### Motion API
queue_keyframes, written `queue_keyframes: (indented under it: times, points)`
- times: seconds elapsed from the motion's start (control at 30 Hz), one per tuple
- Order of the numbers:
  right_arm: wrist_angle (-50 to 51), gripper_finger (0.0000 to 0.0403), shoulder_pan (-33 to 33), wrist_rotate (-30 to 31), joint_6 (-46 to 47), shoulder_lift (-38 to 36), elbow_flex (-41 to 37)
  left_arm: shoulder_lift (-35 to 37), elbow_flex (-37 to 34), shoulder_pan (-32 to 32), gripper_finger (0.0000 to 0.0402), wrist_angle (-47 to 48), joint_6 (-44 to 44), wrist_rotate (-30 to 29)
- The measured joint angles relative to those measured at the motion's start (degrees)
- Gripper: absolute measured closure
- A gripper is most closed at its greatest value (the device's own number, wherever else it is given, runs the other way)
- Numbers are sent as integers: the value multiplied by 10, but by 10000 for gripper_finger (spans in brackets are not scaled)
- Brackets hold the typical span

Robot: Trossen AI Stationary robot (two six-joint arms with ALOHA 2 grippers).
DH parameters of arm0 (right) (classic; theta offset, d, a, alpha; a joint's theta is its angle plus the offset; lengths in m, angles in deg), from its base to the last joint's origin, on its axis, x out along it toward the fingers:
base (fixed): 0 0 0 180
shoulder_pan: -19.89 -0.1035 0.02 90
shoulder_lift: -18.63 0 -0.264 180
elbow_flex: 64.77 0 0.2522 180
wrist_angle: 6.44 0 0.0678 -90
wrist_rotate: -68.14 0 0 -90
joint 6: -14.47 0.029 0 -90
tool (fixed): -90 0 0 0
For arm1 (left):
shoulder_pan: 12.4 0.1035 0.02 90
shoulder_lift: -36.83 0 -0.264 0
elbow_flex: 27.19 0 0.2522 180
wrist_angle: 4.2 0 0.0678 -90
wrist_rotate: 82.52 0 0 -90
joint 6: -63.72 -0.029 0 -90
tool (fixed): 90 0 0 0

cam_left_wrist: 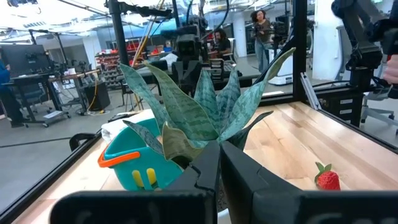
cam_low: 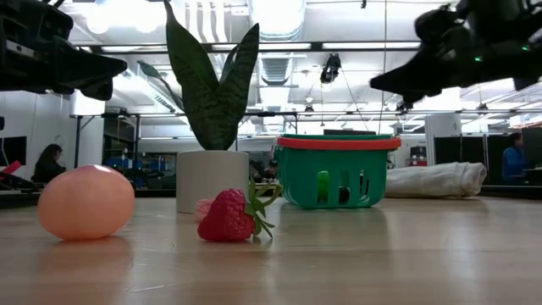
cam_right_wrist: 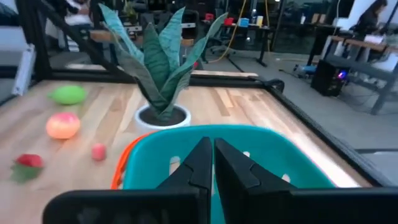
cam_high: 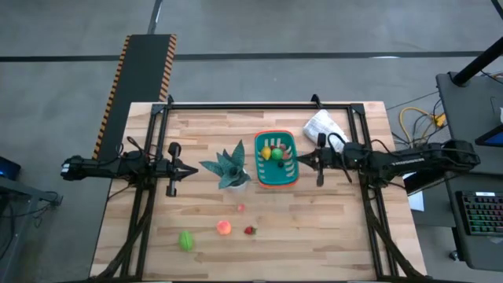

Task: Build produce basket
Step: Put the melon into the basket

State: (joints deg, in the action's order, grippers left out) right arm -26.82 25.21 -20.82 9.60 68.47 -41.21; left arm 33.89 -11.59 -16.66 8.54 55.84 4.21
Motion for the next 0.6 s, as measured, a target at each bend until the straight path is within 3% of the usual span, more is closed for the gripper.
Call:
queue_keyframes:
  times: [0.6]
  points:
    - [199, 394, -151, 112, 33, -245, -42, 0, 0, 0, 402, 0, 0, 0]
